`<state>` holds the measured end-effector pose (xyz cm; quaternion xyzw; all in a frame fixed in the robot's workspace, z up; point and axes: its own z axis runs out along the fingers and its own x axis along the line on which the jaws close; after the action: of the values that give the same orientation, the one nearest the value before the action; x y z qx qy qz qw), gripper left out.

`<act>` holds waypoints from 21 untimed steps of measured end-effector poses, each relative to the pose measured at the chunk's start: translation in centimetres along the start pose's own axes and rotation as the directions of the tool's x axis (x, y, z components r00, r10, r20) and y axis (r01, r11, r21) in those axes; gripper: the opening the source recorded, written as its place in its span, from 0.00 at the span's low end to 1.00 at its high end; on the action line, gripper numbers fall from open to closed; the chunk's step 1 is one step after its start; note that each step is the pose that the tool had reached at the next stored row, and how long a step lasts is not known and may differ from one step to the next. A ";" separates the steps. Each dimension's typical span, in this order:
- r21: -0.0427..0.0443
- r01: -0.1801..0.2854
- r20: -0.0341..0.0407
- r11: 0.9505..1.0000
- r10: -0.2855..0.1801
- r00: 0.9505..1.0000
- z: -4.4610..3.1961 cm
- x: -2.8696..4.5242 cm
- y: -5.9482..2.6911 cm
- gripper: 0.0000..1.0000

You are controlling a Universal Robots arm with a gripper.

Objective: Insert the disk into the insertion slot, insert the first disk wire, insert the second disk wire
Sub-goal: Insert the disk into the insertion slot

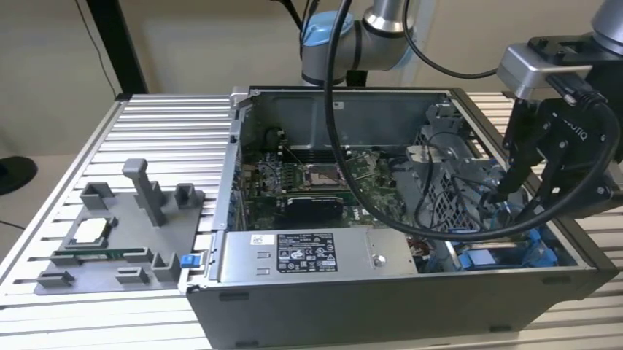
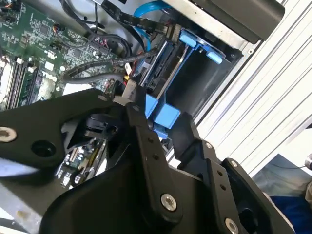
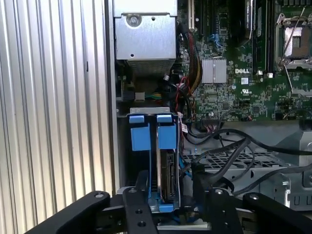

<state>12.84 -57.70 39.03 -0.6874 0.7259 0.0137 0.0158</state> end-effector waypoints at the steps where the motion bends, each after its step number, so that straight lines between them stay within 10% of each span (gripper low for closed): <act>1: 0.000 0.000 0.000 1.000 0.000 1.000 0.01 0.00 0.00 0.00; 16: 0.001 0.000 0.000 1.000 0.000 1.000 -0.49 -0.17 0.29 0.00; 21: 0.008 0.000 -0.006 1.000 0.000 1.000 -0.36 -1.63 0.87 0.00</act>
<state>12.06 -56.04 39.46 -0.6875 0.7259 0.0088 0.0162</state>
